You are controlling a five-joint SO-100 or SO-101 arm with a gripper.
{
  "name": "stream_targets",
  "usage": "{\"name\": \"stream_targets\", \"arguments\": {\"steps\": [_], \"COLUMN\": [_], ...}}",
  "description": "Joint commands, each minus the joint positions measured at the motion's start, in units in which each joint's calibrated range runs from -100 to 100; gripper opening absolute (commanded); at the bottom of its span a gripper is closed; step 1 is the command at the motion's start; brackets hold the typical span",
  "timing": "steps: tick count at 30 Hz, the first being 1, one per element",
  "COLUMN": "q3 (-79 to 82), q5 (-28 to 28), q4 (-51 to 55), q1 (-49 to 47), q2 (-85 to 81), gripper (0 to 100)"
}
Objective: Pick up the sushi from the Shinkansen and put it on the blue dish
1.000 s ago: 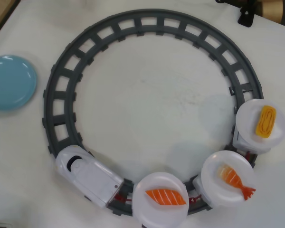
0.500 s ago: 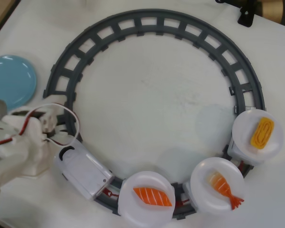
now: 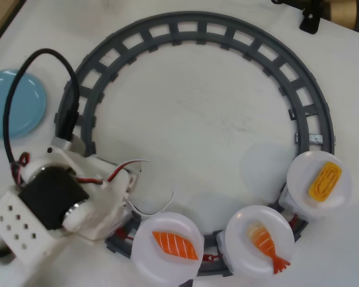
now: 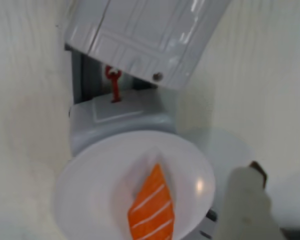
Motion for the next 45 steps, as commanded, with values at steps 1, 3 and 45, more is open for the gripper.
{"name": "stream_targets", "arguments": {"steps": [1, 3, 45], "q3": [-3.56, -2.12, 27.91], "q5": [0.20, 0.31, 7.32], "q4": [1.59, 1.50, -5.63], "q1": [3.70, 4.84, 4.76], "q2": [1.61, 2.36, 1.53], "gripper": [24, 24, 24]}}
